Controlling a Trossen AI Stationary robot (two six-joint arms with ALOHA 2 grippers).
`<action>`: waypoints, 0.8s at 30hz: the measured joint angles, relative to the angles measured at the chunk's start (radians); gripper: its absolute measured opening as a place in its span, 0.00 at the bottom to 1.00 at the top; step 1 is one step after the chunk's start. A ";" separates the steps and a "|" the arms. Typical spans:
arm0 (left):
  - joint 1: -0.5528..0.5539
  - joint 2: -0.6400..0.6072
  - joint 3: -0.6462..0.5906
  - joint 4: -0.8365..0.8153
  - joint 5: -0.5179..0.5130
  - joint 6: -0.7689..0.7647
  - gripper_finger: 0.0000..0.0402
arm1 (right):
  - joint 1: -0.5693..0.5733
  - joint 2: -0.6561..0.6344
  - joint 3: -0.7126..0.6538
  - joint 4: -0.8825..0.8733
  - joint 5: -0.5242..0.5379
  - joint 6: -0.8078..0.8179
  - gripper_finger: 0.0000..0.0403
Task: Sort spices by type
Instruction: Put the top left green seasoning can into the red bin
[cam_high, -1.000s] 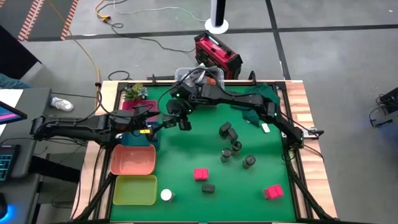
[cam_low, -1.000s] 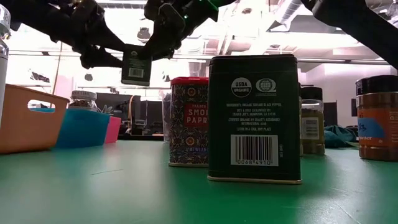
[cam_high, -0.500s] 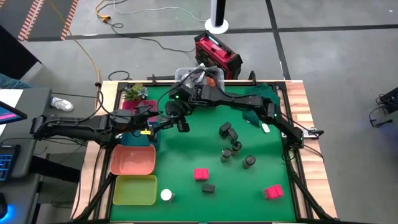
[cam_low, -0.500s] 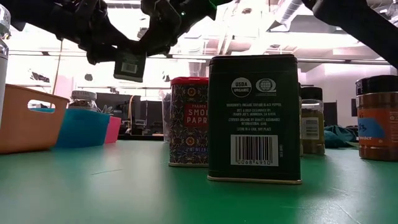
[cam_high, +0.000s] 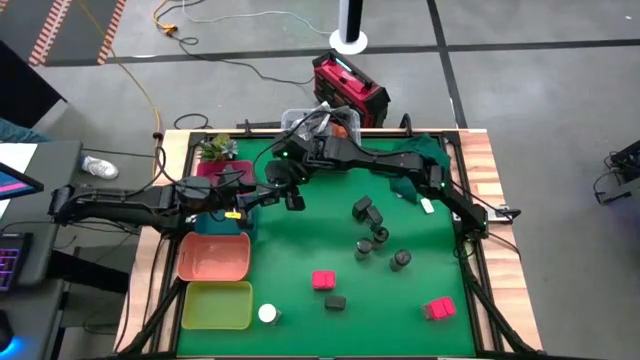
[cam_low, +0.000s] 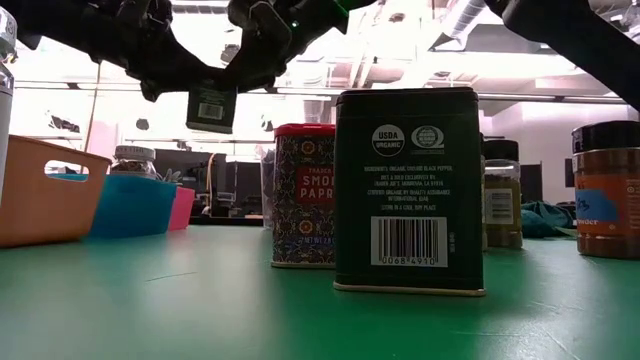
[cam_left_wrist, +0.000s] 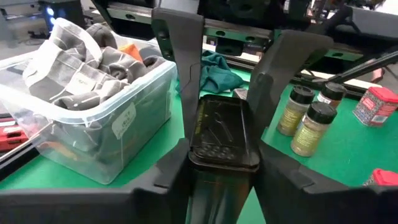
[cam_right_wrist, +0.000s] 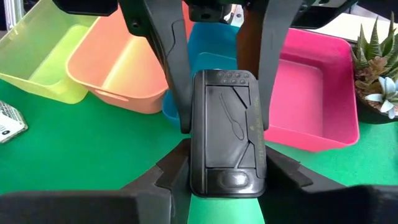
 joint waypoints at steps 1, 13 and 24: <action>0.000 0.000 0.000 -0.001 0.001 0.000 0.32 | 0.000 0.000 0.000 -0.001 0.000 0.000 0.42; 0.000 0.000 0.000 -0.001 -0.002 -0.023 0.33 | -0.005 0.000 0.000 -0.001 0.001 0.000 0.52; 0.001 -0.017 0.000 -0.002 -0.007 -0.034 0.33 | -0.019 0.000 0.001 -0.003 0.002 0.020 0.66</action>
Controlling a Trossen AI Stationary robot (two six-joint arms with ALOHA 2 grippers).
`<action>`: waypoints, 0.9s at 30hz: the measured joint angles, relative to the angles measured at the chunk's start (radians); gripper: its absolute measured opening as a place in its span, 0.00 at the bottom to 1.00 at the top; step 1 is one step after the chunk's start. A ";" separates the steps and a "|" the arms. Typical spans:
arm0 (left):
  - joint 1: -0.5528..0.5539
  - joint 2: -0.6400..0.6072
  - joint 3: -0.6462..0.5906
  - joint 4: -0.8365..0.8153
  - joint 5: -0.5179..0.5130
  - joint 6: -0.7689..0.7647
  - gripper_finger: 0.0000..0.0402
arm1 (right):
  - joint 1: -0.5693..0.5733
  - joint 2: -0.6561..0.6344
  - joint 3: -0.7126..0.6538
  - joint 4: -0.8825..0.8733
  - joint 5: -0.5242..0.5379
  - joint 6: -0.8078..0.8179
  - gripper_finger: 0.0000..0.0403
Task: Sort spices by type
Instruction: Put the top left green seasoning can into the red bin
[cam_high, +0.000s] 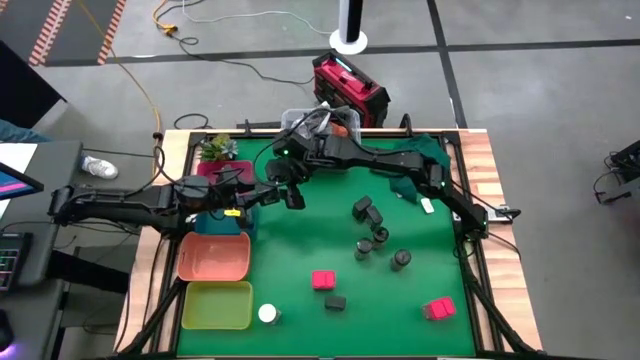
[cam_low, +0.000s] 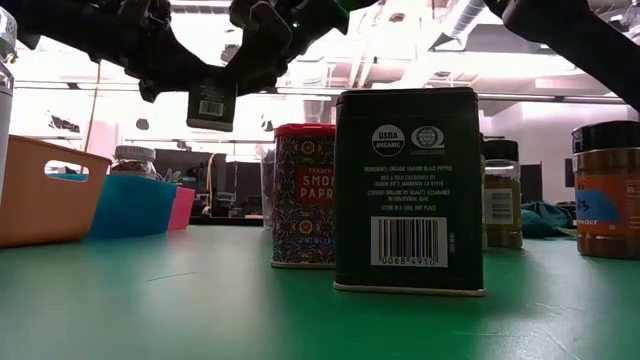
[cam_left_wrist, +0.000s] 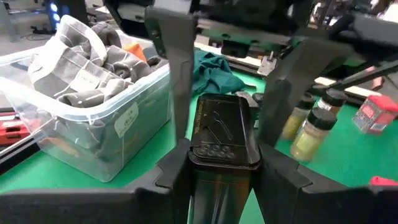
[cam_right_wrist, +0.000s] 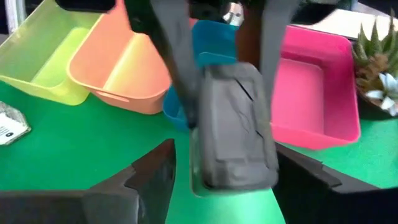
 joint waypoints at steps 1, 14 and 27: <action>0.000 -0.006 0.000 -0.003 -0.002 -0.005 0.33 | -0.005 0.000 0.000 0.000 0.001 0.011 0.66; 0.000 -0.097 0.000 -0.107 -0.018 -0.058 0.33 | -0.054 -0.001 0.000 -0.009 -0.003 0.048 0.67; -0.001 -0.205 0.000 -0.218 -0.125 -0.089 0.34 | -0.088 -0.001 0.000 -0.171 0.002 0.051 0.67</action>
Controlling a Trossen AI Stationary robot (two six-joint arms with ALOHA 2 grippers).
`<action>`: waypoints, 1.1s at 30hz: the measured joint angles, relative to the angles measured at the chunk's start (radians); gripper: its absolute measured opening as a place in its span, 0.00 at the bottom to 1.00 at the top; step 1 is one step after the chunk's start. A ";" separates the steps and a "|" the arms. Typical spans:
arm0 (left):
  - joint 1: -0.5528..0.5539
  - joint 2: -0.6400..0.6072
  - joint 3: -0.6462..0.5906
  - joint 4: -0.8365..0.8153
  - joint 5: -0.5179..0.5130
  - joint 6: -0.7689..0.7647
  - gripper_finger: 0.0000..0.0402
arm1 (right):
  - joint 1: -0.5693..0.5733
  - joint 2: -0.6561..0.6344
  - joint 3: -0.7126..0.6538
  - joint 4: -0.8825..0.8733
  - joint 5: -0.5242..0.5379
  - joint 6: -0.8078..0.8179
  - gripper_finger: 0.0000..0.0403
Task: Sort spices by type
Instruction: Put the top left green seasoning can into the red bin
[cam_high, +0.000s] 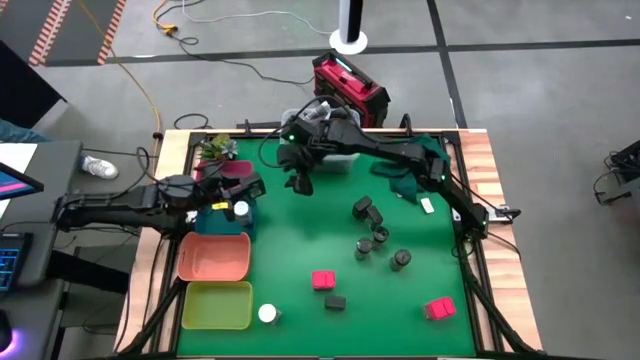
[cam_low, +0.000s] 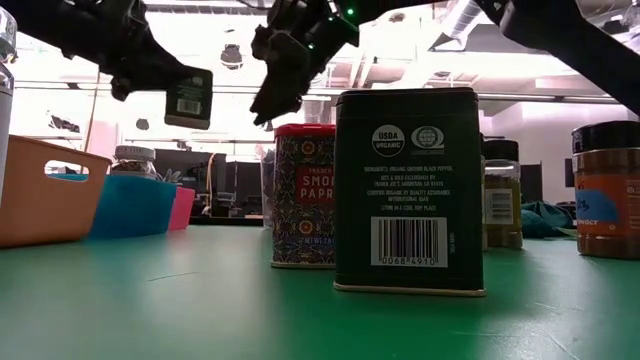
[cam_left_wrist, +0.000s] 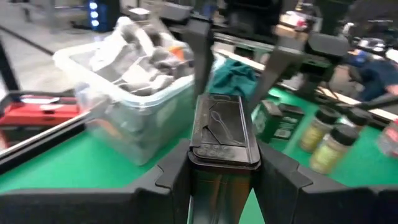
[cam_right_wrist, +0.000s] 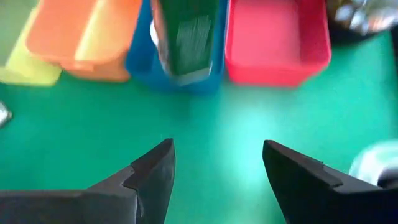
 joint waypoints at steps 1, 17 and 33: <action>0.000 -0.006 0.000 -0.021 -0.021 -0.013 0.34 | -0.003 0.000 0.000 -0.023 0.000 0.000 0.67; 0.000 -0.021 0.000 -0.259 -0.428 -0.175 0.34 | 0.028 0.000 0.000 -0.045 0.003 0.019 0.66; 0.001 -0.021 0.000 -0.698 -0.577 -0.610 0.34 | 0.065 0.000 0.000 -0.026 0.003 0.042 0.66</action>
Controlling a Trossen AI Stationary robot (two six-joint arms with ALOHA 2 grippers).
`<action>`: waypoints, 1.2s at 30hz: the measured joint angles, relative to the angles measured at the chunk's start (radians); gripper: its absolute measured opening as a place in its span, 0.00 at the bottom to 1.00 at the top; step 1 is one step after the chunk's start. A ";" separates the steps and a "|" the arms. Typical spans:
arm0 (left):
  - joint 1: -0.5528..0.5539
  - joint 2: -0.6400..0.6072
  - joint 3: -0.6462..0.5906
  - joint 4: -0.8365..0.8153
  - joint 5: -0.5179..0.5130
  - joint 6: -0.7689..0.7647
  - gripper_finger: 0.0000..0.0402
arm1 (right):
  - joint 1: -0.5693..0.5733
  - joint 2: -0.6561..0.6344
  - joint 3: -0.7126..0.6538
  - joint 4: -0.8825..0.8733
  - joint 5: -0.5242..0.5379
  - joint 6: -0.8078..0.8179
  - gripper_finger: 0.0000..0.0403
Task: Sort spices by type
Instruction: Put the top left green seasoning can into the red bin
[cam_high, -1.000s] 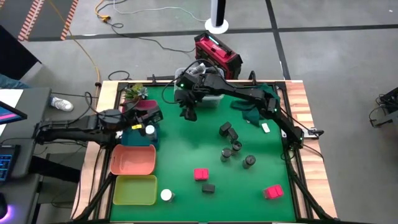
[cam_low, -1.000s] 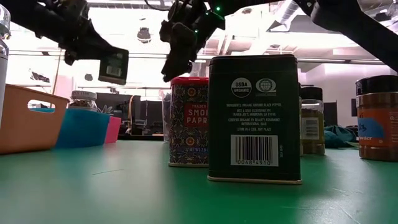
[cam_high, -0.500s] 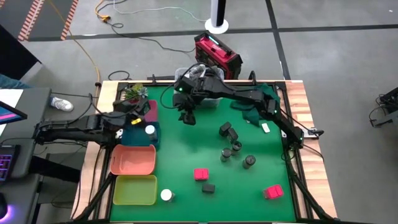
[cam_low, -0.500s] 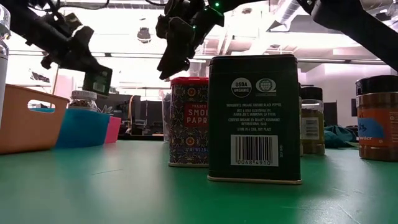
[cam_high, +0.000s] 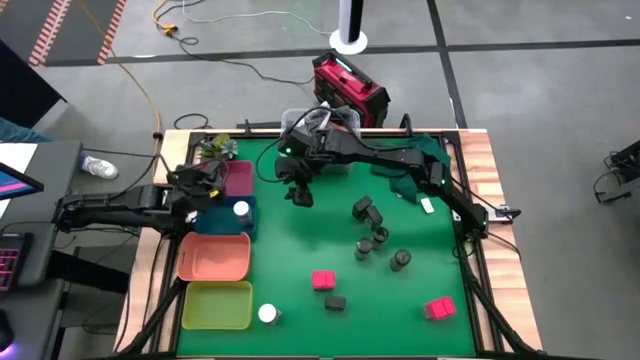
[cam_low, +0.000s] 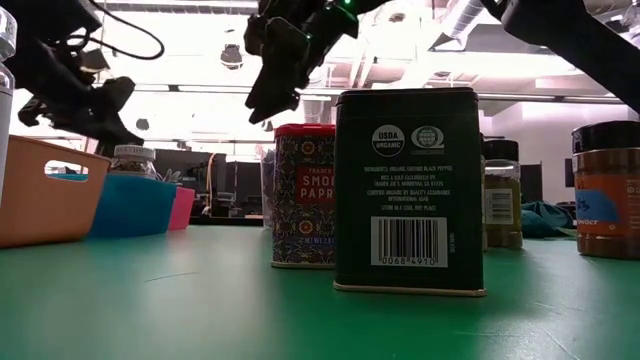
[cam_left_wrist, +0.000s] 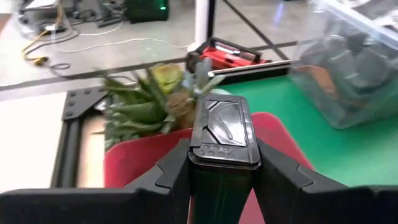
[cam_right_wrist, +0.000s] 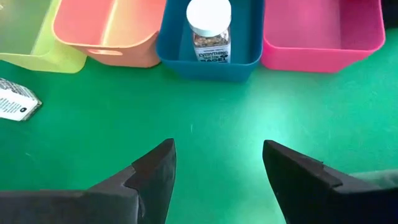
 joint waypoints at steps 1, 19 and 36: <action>0.000 0.002 0.000 -0.017 -0.006 -0.024 0.34 | -0.001 0.000 0.000 0.006 0.000 0.000 0.66; 0.000 0.236 -0.003 -0.104 -0.083 -0.315 0.34 | 0.005 0.000 0.000 0.021 0.000 0.004 0.66; 0.000 0.475 -0.003 -0.109 -0.145 -0.536 0.34 | 0.024 0.000 0.000 0.023 0.000 0.000 0.66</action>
